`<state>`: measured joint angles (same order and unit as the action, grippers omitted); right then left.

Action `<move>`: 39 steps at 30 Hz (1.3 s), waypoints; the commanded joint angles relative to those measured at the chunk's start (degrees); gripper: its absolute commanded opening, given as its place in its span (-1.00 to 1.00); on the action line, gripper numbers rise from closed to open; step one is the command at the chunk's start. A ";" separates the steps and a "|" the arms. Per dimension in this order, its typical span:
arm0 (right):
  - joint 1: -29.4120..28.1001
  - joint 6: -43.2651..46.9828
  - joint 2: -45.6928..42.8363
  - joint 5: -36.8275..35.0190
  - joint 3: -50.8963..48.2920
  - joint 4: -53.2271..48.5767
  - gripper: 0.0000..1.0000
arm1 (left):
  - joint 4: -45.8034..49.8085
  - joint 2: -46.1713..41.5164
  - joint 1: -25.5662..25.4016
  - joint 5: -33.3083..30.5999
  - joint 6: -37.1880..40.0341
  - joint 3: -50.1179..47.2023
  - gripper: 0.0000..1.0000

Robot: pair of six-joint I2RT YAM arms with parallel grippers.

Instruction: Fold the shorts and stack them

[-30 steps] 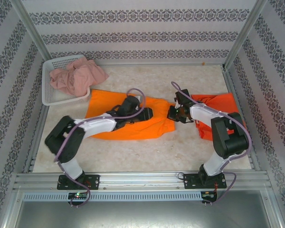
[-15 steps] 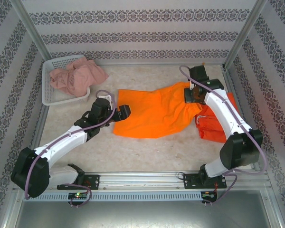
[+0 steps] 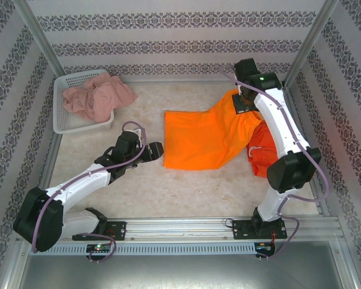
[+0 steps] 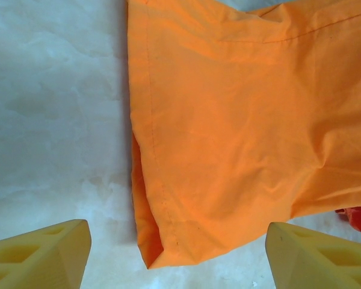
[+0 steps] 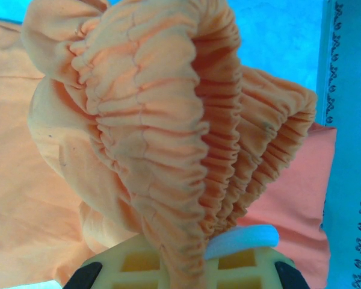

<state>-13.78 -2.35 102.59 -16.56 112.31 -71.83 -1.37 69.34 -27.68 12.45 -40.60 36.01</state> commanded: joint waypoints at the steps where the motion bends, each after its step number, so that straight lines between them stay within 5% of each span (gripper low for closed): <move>1: -2.41 -0.51 2.87 -0.66 5.76 -6.41 -1.00 | -3.87 0.78 0.26 2.03 -0.78 -1.14 0.48; 28: -14.88 -17.38 20.32 16.14 26.93 -9.82 -0.98 | -20.52 20.76 -2.30 7.75 -6.22 -5.24 -0.18; 35: -18.41 -22.99 27.58 20.51 28.50 -4.58 -0.86 | -22.06 22.15 -2.53 8.38 -6.95 -5.19 -0.19; 39: -19.69 -27.18 32.24 25.27 29.20 -0.53 -0.51 | -22.01 21.20 -2.55 8.38 -7.28 -5.51 -0.18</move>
<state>-32.56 -25.50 132.75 3.97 139.65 -76.23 -20.45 90.61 -29.63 19.70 -46.89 31.33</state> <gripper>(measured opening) 0.220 0.407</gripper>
